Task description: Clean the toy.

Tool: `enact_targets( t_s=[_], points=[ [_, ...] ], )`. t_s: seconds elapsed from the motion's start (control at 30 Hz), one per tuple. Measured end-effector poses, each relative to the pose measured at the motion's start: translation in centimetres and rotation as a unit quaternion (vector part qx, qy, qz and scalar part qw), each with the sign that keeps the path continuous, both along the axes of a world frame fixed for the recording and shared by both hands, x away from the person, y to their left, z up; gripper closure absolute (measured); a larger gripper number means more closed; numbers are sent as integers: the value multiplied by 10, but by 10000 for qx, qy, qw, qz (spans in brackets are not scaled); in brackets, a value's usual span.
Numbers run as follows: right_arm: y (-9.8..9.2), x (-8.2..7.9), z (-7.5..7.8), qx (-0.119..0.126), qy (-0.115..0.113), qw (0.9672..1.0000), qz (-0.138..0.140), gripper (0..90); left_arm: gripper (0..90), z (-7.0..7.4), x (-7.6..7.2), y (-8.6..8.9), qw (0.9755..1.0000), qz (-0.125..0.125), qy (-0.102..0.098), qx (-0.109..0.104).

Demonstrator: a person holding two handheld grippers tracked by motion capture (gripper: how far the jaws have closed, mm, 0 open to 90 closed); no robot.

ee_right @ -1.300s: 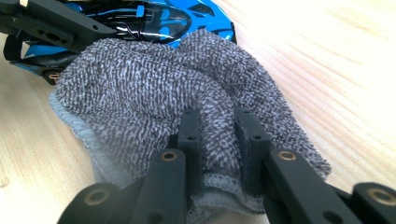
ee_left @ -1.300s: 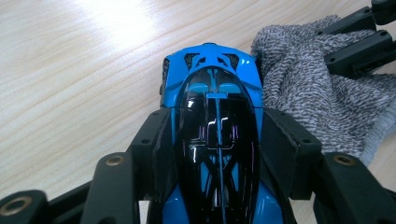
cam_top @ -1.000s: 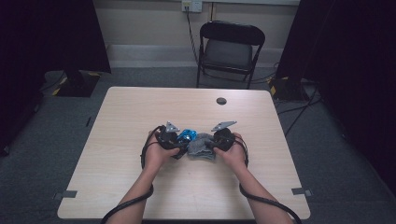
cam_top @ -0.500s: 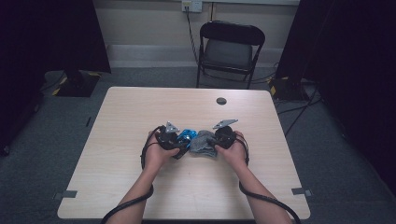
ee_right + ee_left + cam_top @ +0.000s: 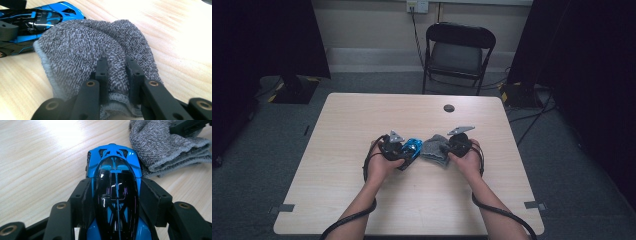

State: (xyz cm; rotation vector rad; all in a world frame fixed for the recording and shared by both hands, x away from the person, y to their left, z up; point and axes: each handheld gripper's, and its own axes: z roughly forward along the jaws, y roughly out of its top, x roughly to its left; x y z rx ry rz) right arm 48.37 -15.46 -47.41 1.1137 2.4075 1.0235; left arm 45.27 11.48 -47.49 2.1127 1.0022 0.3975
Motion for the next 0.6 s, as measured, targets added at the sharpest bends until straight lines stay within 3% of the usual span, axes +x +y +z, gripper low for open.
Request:
enact_targets(
  t_s=[0.2, 0.37, 0.6],
  points=[
    [-1, -16, 7, 156, -105, 9994, 307, 748, 445, -1, -1, 1, 10000, -5, -22, -39],
    [0, -39, 14, 462, -74, 9972, 578, 748, 444, -1, -1, 2, 10000, 2, -7, -57],
    [5, -71, 15, 356, -122, 9952, 899, 743, 444, 0, 0, 0, 10000, 6, -5, -2]
  ],
)
